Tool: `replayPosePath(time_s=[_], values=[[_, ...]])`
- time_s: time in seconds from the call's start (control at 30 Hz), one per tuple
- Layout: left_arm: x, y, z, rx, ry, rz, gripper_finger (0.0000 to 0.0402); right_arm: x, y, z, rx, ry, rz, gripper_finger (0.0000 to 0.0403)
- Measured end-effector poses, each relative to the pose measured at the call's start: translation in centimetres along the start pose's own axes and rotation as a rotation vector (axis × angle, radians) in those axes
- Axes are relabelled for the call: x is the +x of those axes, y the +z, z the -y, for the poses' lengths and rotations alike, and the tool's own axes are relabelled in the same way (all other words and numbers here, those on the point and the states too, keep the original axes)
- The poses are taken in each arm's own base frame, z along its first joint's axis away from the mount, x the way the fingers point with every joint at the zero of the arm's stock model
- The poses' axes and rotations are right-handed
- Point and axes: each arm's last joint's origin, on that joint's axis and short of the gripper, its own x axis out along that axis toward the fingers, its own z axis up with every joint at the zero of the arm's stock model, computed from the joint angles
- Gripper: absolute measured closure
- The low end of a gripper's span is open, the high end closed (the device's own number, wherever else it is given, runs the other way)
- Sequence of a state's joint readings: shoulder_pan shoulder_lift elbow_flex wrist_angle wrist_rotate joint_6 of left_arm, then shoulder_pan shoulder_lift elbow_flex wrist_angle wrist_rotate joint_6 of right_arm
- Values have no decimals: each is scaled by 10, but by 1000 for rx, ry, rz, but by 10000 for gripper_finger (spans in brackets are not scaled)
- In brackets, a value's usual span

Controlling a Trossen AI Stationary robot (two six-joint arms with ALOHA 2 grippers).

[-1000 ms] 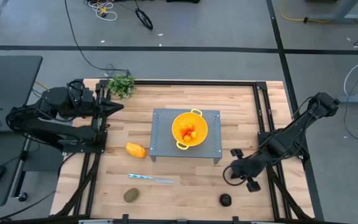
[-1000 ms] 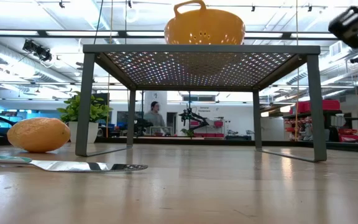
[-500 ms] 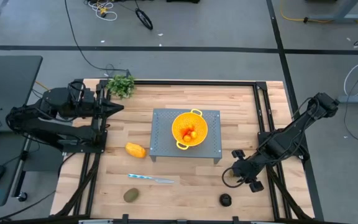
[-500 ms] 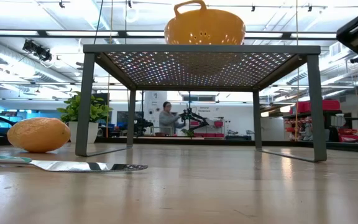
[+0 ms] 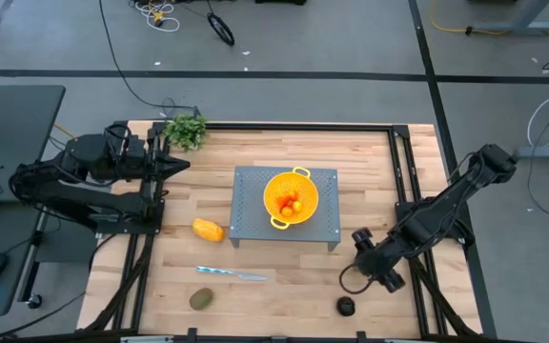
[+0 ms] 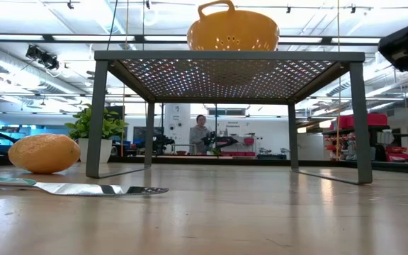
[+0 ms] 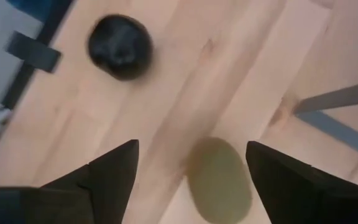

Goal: Pick & Place Fruit
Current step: Put the right kiwi into the strainer bowl on the shelf

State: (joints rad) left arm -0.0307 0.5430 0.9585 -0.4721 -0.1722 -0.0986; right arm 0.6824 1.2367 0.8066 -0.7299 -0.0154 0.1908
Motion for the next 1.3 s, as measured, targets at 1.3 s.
replayPosePath(time_s=[1.3], values=[[0, 0, 0, -26, 0, 0, 398, 40, -30, 11, -182, -103, -149, 93]])
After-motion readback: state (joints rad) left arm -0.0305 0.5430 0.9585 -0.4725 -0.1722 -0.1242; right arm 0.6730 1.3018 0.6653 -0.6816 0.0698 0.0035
